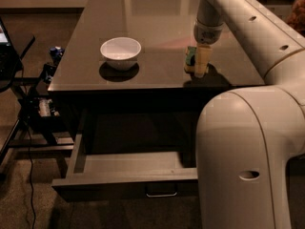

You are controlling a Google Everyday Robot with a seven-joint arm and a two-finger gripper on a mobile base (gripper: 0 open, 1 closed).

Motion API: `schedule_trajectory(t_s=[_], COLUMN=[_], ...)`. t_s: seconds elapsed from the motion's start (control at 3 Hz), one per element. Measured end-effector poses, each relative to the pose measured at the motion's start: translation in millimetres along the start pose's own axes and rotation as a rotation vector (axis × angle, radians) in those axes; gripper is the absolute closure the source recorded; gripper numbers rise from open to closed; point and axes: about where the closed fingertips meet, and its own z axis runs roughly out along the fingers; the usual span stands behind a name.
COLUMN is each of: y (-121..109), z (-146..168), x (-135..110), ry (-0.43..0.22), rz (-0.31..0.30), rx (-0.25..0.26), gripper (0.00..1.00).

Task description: Place sponge into top drawer

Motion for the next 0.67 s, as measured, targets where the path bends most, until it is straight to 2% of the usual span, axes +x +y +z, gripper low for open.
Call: schedule_trajectory(t_s=[0.67], y=[0.0], z=[0.0], x=[0.0], ry=[0.000], rz=[0.000], rx=[0.000], gripper=[0.88])
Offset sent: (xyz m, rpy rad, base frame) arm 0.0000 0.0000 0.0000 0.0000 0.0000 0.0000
